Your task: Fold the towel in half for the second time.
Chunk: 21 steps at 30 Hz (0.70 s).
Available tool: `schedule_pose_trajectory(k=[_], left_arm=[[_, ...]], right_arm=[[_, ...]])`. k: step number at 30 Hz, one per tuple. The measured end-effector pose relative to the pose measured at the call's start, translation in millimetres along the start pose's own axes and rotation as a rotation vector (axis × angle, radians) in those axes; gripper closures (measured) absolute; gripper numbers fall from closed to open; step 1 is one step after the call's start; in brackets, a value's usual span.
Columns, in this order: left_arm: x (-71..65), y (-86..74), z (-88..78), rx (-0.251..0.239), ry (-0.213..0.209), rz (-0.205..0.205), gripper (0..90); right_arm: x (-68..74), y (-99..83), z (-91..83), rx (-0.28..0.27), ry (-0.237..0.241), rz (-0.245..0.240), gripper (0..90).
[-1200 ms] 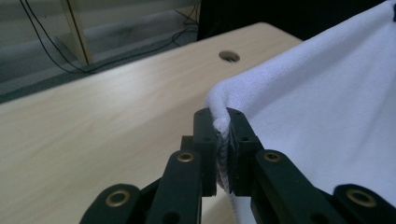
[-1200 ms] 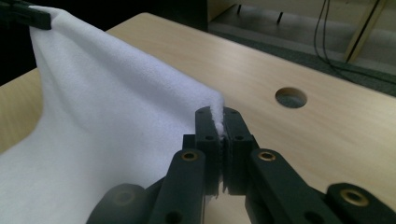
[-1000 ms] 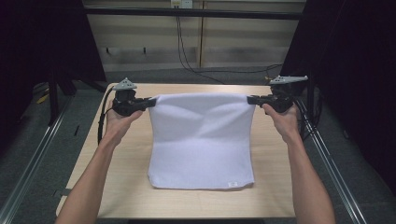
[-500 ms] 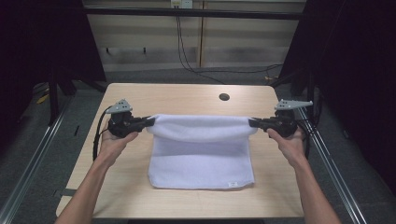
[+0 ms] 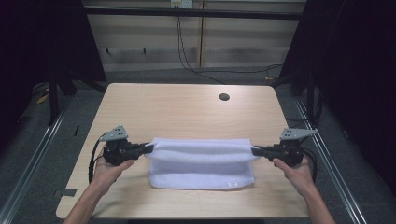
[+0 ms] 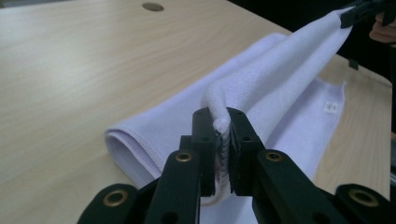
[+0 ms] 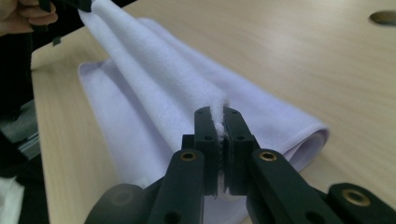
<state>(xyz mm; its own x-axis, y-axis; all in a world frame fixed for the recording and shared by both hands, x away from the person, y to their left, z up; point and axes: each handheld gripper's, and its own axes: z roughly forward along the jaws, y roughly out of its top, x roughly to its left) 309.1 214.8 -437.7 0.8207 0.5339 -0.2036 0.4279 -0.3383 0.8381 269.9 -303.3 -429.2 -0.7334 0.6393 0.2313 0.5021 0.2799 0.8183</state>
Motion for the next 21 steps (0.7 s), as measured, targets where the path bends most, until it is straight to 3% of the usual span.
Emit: schedule_pose_trajectory(k=[2, 4, 8, 13, 16, 21], left_arm=[[-3.4, -10.1, 3.8, 0.046, 0.01, 0.013, 82.9], [-4.8, -18.6, 7.4, 0.076, -0.009, 0.001, 82.4], [-12.9, -30.3, 10.4, 0.158, -0.032, 0.036, 81.4], [-23.9, -42.9, 7.1, 0.168, -0.041, 0.02, 77.9], [-29.2, -48.0, 3.5, 0.175, -0.044, 0.027, 73.7], [-34.4, -61.3, -2.9, 0.21, -0.059, 0.024, 66.7]], right_arm=[[3.9, -11.2, 4.3, 0.042, 0.006, 0.006, 85.6], [7.8, -21.6, 8.6, 0.09, 0.01, -0.009, 85.1], [13.5, -37.8, 10.5, 0.107, 0.028, 0.007, 82.0], [17.4, -50.9, 8.4, 0.146, 0.046, 0.03, 76.9], [23.8, -59.5, 7.2, 0.18, 0.033, 0.032, 68.6], [32.9, -66.8, 1.7, 0.197, 0.011, 0.03, 63.5]])
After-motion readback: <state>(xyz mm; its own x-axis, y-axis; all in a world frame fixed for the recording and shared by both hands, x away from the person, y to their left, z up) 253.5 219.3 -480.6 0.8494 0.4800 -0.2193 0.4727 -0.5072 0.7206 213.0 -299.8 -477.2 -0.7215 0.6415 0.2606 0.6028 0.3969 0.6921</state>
